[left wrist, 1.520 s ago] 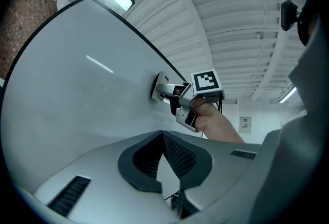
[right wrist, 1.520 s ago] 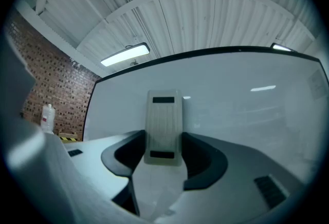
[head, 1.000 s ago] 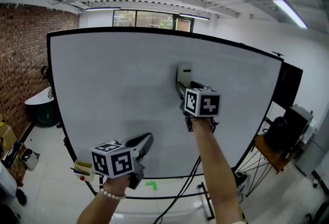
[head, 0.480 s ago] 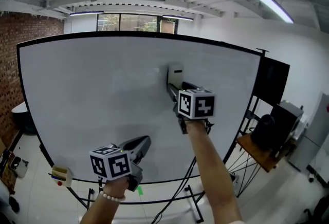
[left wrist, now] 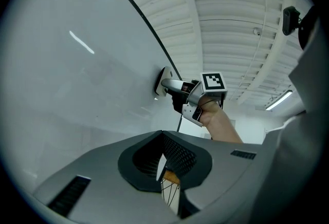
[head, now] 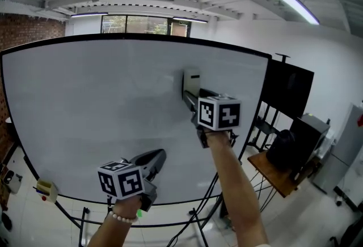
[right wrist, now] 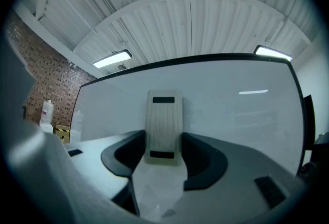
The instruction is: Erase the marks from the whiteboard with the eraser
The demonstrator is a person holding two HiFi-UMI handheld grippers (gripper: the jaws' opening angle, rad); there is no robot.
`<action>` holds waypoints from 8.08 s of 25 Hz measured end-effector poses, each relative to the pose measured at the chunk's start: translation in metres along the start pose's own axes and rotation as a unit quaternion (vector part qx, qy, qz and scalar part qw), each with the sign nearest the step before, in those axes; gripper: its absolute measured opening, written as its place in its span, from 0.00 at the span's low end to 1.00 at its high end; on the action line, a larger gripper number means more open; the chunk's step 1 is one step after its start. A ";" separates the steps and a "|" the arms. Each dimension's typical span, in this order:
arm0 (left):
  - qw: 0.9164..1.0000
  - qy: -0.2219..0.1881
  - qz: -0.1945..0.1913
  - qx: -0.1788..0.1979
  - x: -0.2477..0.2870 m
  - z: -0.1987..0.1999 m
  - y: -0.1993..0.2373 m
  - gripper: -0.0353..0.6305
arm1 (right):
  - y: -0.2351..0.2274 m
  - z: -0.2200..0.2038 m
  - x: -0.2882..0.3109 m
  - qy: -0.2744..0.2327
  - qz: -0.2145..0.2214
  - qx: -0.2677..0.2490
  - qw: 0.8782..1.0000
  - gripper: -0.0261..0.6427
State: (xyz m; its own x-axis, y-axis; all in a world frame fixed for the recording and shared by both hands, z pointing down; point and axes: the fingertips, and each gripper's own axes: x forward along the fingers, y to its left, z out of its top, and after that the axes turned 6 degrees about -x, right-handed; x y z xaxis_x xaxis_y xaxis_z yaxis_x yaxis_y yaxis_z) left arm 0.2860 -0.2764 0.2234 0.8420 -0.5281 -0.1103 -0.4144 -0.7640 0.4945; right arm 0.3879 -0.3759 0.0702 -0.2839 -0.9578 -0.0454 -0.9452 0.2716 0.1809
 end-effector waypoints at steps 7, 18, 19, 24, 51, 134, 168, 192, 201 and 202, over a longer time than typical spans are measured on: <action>1.000 0.010 -0.012 -0.003 0.053 -0.023 -0.024 0.05 | -0.076 -0.018 -0.023 0.004 -0.022 0.012 1.000 0.41; 0.999 0.031 -0.035 0.014 0.105 -0.052 -0.055 0.05 | -0.200 -0.043 -0.064 0.016 -0.066 0.029 0.997 0.41; 0.999 0.033 -0.037 0.015 0.109 -0.054 -0.056 0.05 | -0.209 -0.045 -0.067 0.019 -0.072 0.028 0.997 0.41; 0.998 0.044 -0.042 0.015 0.127 -0.066 -0.062 0.05 | -0.252 -0.056 -0.083 0.027 -0.097 0.029 0.994 0.41; 0.997 0.067 -0.043 0.008 0.142 -0.090 -0.054 0.05 | -0.277 -0.159 -0.103 0.056 -0.097 0.051 0.992 0.41; 0.997 -0.015 0.071 -0.001 -0.322 0.098 0.171 0.05 | 0.318 -0.038 0.101 0.012 -0.095 0.026 0.995 0.41; 0.987 -0.059 0.146 -0.003 -0.636 0.200 0.290 0.05 | 0.677 0.013 0.225 0.022 -0.041 0.016 0.999 0.41; 0.980 -0.074 0.182 -0.013 -0.731 0.222 0.326 0.05 | 0.801 -0.004 0.262 0.035 -0.017 0.019 0.999 0.41; 0.980 -0.065 0.185 -0.031 -0.734 0.208 0.336 0.05 | 0.822 -0.067 0.269 0.064 -0.009 0.011 0.998 0.41; 0.980 -0.065 0.186 -0.032 -0.735 0.207 0.337 0.05 | 0.822 -0.069 0.269 0.064 -0.008 0.011 0.998 0.41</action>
State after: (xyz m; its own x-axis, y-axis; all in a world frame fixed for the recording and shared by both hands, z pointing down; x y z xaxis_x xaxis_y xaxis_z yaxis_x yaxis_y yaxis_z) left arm -0.5440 -0.2230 0.2928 0.5845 -0.8112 -0.0188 -0.6584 -0.4877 0.5732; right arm -0.4546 -0.4167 0.2743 -0.2463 -0.9660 0.0779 -0.9535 0.2560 0.1589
